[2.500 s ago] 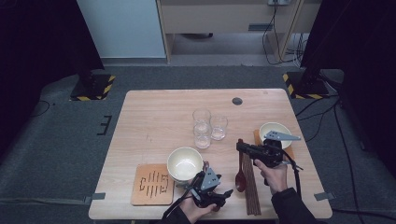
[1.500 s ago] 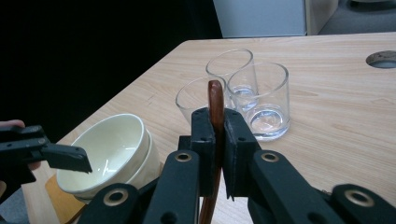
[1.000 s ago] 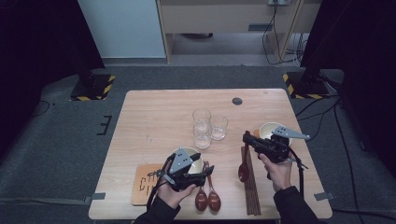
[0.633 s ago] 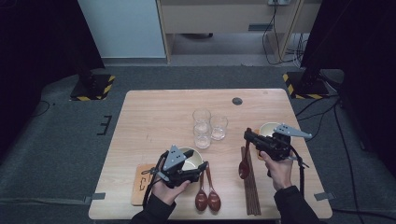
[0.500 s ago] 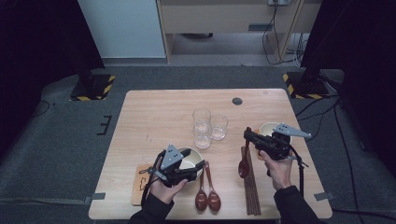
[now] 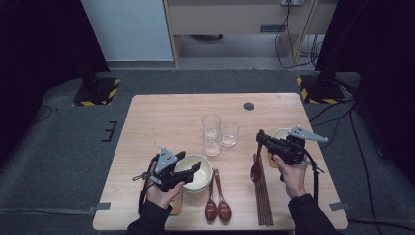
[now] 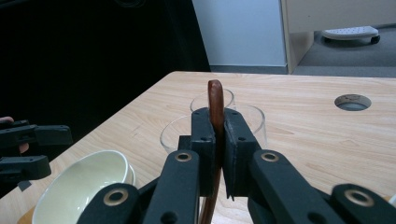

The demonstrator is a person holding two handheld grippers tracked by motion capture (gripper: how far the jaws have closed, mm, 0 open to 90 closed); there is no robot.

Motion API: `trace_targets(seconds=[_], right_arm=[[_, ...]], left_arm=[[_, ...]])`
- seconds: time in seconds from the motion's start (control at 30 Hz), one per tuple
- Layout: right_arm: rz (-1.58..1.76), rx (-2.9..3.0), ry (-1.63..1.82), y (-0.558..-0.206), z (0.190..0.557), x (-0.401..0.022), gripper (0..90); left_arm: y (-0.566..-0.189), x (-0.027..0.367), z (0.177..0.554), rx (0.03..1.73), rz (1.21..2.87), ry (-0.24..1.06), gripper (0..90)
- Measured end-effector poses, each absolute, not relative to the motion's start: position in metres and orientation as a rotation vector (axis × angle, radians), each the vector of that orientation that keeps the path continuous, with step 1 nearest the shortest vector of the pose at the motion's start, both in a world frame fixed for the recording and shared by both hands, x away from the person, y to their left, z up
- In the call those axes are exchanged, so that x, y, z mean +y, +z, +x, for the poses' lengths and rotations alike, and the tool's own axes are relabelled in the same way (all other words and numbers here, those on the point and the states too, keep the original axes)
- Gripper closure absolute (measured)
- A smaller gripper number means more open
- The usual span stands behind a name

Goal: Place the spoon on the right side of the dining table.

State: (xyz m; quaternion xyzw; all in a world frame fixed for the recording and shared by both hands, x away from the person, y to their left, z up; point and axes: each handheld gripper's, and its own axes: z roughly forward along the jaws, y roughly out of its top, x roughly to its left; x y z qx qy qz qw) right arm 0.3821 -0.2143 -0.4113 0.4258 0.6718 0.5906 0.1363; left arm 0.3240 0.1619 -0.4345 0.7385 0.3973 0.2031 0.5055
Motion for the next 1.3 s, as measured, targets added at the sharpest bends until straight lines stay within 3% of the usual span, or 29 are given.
trace_targets(seconds=[1.3], right_arm=[[1.216, 1.861, 1.708, -0.398, 0.392, -0.214, 84.7]], left_arm=[[-0.467, 0.230, 0.351, 1.233, 1.745, 0.580, 28.3]])
